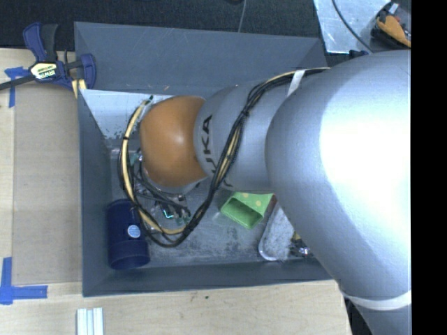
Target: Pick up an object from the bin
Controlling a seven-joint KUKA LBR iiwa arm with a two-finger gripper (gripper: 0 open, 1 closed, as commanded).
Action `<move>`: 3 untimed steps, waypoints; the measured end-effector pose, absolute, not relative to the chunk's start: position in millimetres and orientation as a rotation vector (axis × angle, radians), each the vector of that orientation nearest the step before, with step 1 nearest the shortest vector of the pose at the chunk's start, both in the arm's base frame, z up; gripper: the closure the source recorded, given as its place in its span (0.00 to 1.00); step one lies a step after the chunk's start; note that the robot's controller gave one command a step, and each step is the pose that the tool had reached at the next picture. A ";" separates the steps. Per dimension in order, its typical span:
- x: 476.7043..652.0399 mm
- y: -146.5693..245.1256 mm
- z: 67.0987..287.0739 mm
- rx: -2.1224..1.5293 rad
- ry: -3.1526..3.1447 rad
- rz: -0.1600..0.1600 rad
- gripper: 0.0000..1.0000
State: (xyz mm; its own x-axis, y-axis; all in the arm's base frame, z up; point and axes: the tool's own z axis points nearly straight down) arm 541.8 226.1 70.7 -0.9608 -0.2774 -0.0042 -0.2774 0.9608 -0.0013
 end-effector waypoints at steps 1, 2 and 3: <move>541.8 226.1 70.7 -0.439 3.106 -0.001 0.00; 541.8 226.0 70.7 -0.438 3.107 -0.001 0.00; 541.8 226.0 70.7 -0.438 3.107 -0.001 0.00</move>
Offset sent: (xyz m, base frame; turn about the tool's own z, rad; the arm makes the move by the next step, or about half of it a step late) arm 0.0000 0.0000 0.0000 0.0000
